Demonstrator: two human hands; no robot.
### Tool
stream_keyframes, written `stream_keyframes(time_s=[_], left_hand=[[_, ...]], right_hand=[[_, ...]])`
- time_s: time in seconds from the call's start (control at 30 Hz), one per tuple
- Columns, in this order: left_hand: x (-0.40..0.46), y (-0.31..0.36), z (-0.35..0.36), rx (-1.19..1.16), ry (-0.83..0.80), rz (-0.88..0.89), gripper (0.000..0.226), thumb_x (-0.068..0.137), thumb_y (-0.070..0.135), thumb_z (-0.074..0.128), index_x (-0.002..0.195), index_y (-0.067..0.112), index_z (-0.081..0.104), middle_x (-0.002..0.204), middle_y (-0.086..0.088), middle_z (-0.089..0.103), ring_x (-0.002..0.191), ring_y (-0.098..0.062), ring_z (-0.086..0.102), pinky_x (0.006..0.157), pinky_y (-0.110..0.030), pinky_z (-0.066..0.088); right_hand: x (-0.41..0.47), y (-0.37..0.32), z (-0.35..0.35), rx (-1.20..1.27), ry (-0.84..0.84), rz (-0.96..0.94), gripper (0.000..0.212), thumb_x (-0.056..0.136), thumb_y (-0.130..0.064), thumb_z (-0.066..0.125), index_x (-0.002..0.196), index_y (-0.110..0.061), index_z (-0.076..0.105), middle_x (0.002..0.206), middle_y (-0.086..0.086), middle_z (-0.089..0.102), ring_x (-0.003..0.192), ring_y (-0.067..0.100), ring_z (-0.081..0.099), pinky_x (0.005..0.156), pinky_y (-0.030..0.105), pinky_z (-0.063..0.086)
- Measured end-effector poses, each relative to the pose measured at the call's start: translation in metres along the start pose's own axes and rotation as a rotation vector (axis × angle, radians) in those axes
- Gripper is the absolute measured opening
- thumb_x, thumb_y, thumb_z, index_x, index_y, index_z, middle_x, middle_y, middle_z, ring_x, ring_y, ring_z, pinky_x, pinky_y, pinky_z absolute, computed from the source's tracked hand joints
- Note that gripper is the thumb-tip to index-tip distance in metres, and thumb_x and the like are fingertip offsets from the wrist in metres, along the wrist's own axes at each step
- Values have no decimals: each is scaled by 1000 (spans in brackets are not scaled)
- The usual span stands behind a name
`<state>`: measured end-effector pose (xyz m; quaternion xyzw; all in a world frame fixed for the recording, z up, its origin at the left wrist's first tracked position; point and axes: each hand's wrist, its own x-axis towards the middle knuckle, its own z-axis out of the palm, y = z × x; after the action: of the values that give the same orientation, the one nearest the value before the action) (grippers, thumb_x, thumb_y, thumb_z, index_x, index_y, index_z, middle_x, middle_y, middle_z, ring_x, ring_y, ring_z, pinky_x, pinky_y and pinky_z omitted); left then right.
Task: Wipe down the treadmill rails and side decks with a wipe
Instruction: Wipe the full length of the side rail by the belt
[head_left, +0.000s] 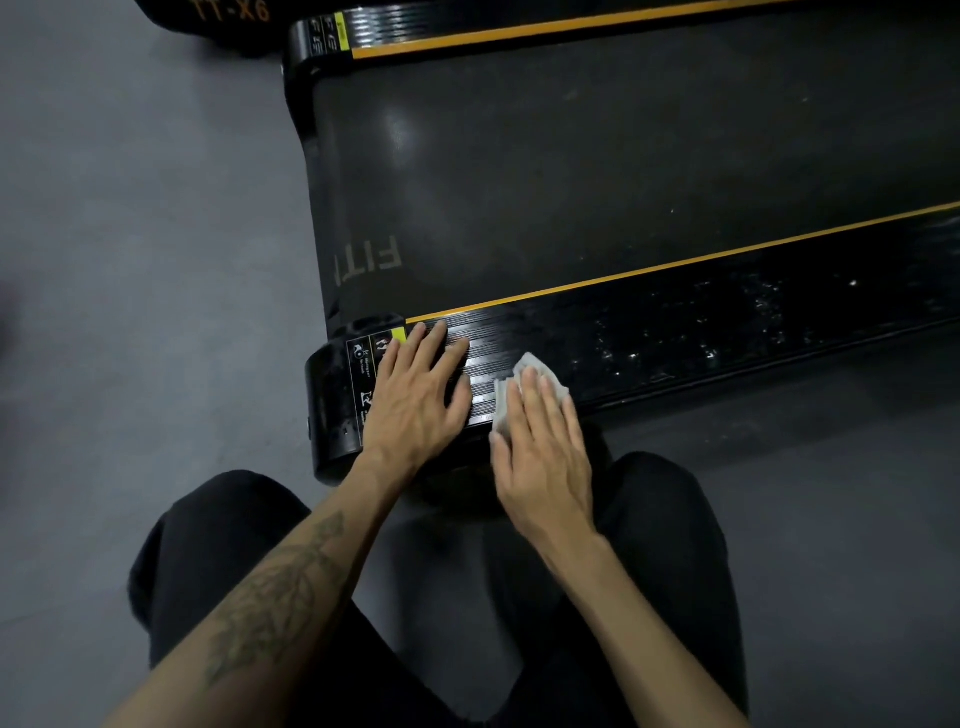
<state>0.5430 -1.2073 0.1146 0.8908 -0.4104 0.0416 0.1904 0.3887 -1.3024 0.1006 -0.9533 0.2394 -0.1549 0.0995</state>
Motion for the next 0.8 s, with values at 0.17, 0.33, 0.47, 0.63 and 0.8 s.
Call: stream_keyframes(time_s=[0.17,0.33,0.47,0.63,0.8], left_hand=[[0,1,-2,7,-18,1,57,100,45,37,148,19,54,161,-10,41,153,-29,31,127,-50,19],[1,1,-1,11,-9,4,57,100,44,38,147,18,55,160,-10,42,152,-30,32,126,-51,20],[0,1,1,2,4,4,56,99,43,39,146,18,57,160,-10,43,151,-30,34,126,-51,21],[0,2,-1,-5,7,-3,56,99,43,39,146,18,56,160,-9,43,152,-28,33,126,-50,21],[2,5,1,52,8,5,57,98,40,38,146,16,56,159,-12,45,150,-33,36,123,-55,26]], right_hand=[[20,2,3,-54,-4,-42,60,104,-37,31,156,-9,41,166,10,32,155,24,28,127,44,10],[1,12,0,-18,45,19,60,104,-37,36,157,-7,39,166,11,31,156,23,23,127,47,15],[1,2,5,-3,30,-46,63,102,-39,40,156,-6,42,166,12,32,156,25,26,126,47,16],[15,20,-1,-62,29,-19,60,103,-39,37,156,-11,42,166,8,33,155,23,28,125,54,15],[-12,14,-1,-40,11,-2,64,104,-43,37,159,-10,35,169,9,25,158,22,16,127,53,14]])
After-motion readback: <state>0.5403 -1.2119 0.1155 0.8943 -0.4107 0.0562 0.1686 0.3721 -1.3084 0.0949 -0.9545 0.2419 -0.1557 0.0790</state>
